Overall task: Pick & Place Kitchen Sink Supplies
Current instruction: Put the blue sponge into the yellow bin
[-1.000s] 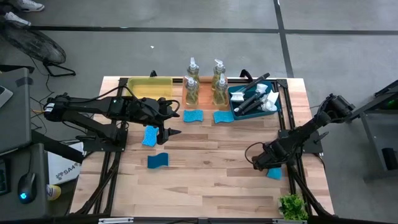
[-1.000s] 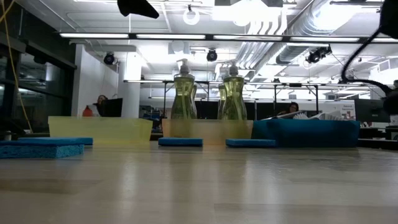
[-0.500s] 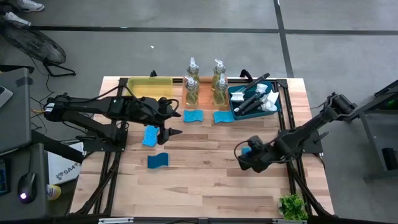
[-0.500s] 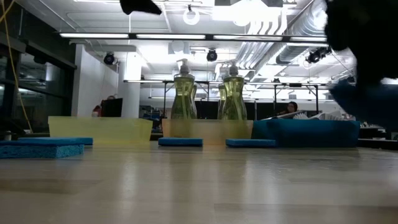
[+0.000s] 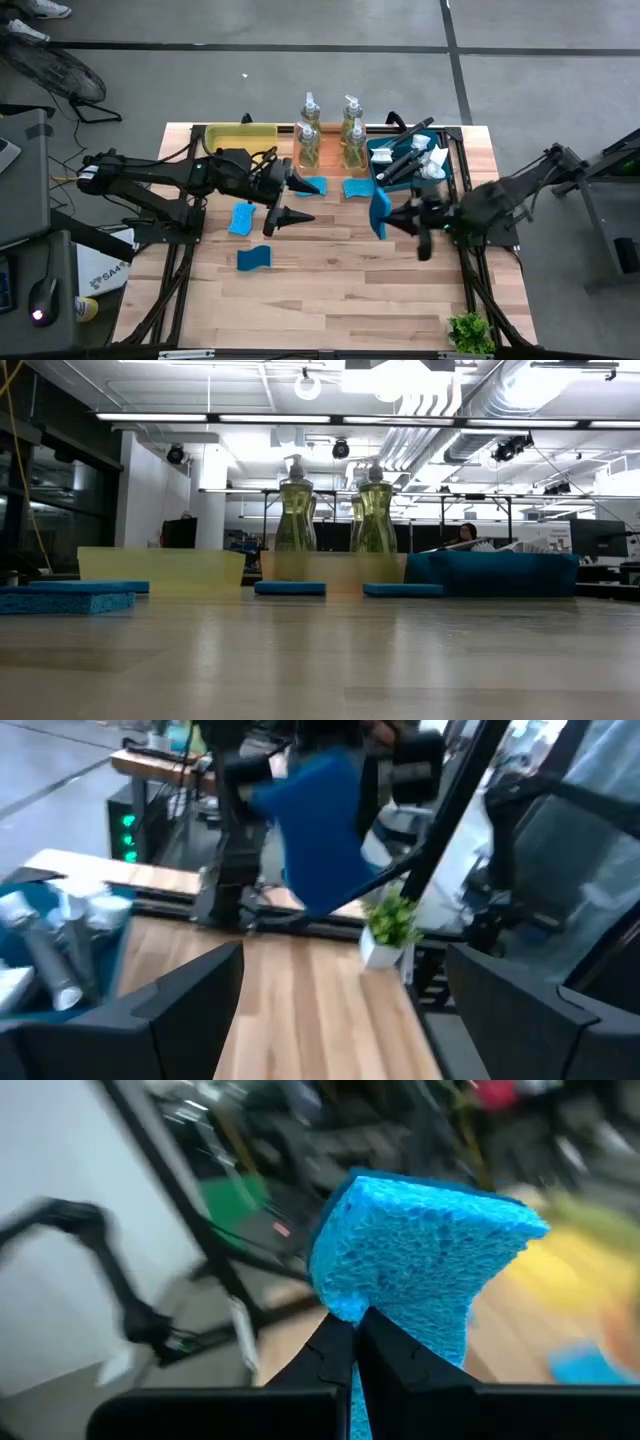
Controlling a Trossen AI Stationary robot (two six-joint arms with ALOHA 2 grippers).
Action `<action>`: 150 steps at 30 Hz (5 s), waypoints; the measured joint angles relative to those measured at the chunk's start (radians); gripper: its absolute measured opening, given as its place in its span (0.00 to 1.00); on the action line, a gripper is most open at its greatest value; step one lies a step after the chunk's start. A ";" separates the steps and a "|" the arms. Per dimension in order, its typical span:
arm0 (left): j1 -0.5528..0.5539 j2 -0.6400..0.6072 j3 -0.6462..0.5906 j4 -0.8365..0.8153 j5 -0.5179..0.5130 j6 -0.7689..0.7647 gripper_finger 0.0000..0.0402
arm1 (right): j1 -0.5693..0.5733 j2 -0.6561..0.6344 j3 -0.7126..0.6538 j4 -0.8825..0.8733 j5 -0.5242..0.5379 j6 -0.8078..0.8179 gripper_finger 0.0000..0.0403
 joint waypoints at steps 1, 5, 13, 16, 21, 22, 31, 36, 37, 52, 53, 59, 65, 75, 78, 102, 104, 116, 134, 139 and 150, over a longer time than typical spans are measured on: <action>0.000 0.010 0.000 0.029 0.016 -0.013 0.85 | -0.012 -0.017 0.001 0.036 -0.035 -0.053 0.00; 0.000 0.068 0.000 0.208 0.069 -0.060 0.85 | -0.066 -0.059 0.002 0.127 -0.181 -0.207 0.00; 0.001 0.197 0.000 0.568 0.114 -0.193 0.85 | -0.212 -0.049 0.002 0.258 -0.549 -0.297 0.00; 0.001 0.237 0.000 0.649 0.114 -0.237 0.85 | -0.264 -0.025 0.002 0.307 -0.672 -0.298 0.00; 0.001 0.289 0.000 0.716 0.107 -0.288 0.85 | -0.344 0.042 0.002 0.397 -0.859 -0.274 0.00; 0.001 0.297 0.000 0.737 0.107 -0.297 0.85 | -0.360 0.059 0.002 0.413 -0.891 -0.263 0.00; 0.000 0.302 0.000 0.758 0.107 -0.313 0.85 | -0.455 0.157 0.002 0.503 -1.058 -0.186 0.00; 0.000 0.302 0.000 0.775 0.111 -0.313 0.85 | -0.484 0.182 0.002 0.503 -1.082 -0.174 0.00; 0.000 0.302 0.000 0.774 0.111 -0.313 0.85 | -0.489 0.187 0.002 0.503 -1.085 -0.173 0.00; 0.000 0.302 0.000 0.769 0.111 -0.309 0.61 | -0.515 0.200 0.001 0.484 -1.099 -0.160 0.00; 0.000 0.302 0.000 0.769 0.110 -0.309 0.58 | -0.515 0.200 0.001 0.484 -1.099 -0.161 0.00; 0.000 0.302 0.000 0.768 0.107 -0.282 0.39 | -0.514 0.200 0.002 0.483 -1.100 -0.160 0.00; 0.000 0.302 0.000 0.768 0.105 -0.271 0.24 | -0.514 0.200 0.001 0.481 -1.098 -0.157 0.00; 0.000 0.302 0.000 0.771 0.108 -0.230 0.03 | -0.514 0.199 0.002 0.479 -1.084 -0.132 0.04; 0.000 0.301 0.000 0.772 0.110 -0.230 0.04 | -0.514 0.199 0.002 0.481 -1.075 -0.096 0.09; -0.017 0.016 0.000 0.091 -0.866 0.032 0.01 | -0.554 -0.012 0.001 0.200 -0.883 -0.106 0.44; -0.025 0.006 0.000 0.036 -0.998 0.008 0.00 | -0.554 -0.019 0.002 0.180 -0.863 -0.112 0.44; 0.022 0.010 -0.003 -0.646 -1.411 -0.642 0.00 | -0.553 -0.018 0.002 0.109 -0.768 -0.114 0.44; 0.340 0.018 -0.430 -0.378 -1.285 -0.970 0.01 | -0.553 -0.017 0.002 0.109 -0.660 -0.088 0.44; 0.430 0.052 -0.453 -0.180 -1.209 -0.779 0.01 | -0.553 -0.017 0.002 0.109 -0.625 -0.078 0.44; 0.566 0.201 -0.454 -0.007 -1.032 -0.596 0.01 | -0.553 -0.017 0.002 0.109 -0.541 -0.065 0.44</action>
